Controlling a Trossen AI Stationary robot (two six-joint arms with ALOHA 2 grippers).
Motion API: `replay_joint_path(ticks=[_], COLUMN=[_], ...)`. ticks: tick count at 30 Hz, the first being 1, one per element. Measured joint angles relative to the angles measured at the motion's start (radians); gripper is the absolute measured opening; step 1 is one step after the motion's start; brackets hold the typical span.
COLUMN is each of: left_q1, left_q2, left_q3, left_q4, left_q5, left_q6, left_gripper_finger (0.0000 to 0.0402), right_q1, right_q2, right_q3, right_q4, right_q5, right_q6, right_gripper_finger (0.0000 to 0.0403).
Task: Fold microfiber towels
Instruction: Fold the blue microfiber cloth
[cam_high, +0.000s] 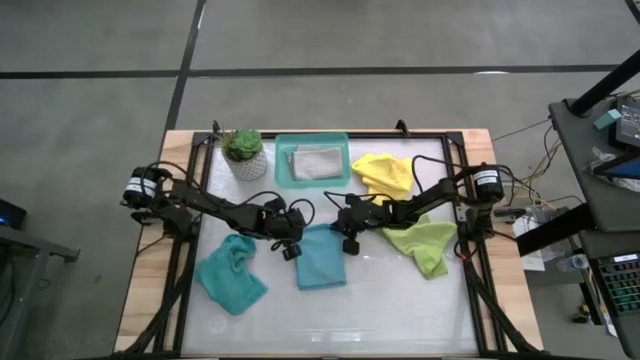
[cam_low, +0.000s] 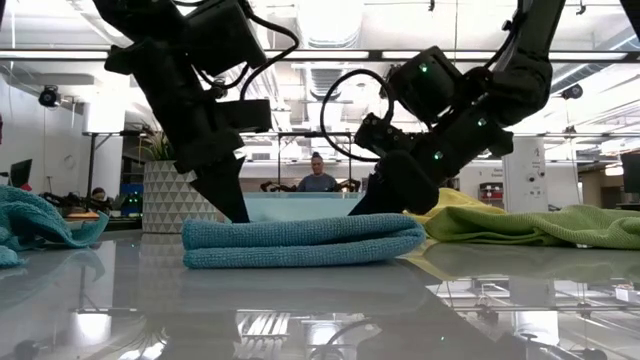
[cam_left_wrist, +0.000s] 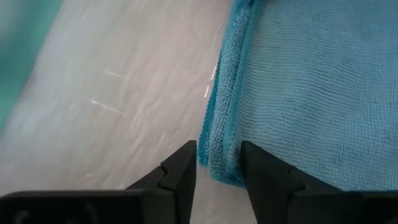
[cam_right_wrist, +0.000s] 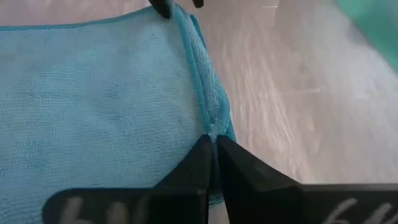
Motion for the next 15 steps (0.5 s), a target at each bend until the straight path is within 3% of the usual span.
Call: replay_joint_path(ticks=[10, 15], left_q1=[0.005, 0.006], left_q2=[0.000, 0.000], left_q3=[0.000, 0.000], left_q4=[0.000, 0.000], left_q5=[-0.002, -0.021], left_q6=[0.038, 0.017], left_gripper_finger=[0.0019, 0.0013], right_q1=[0.000, 0.000], right_q2=[-0.018, -0.022], right_q3=[0.000, 0.000], right_q4=[-0.003, -0.003], right_q5=[0.010, 0.010], right_q6=[0.007, 0.024], right_gripper_finger=[0.0012, 0.0041])
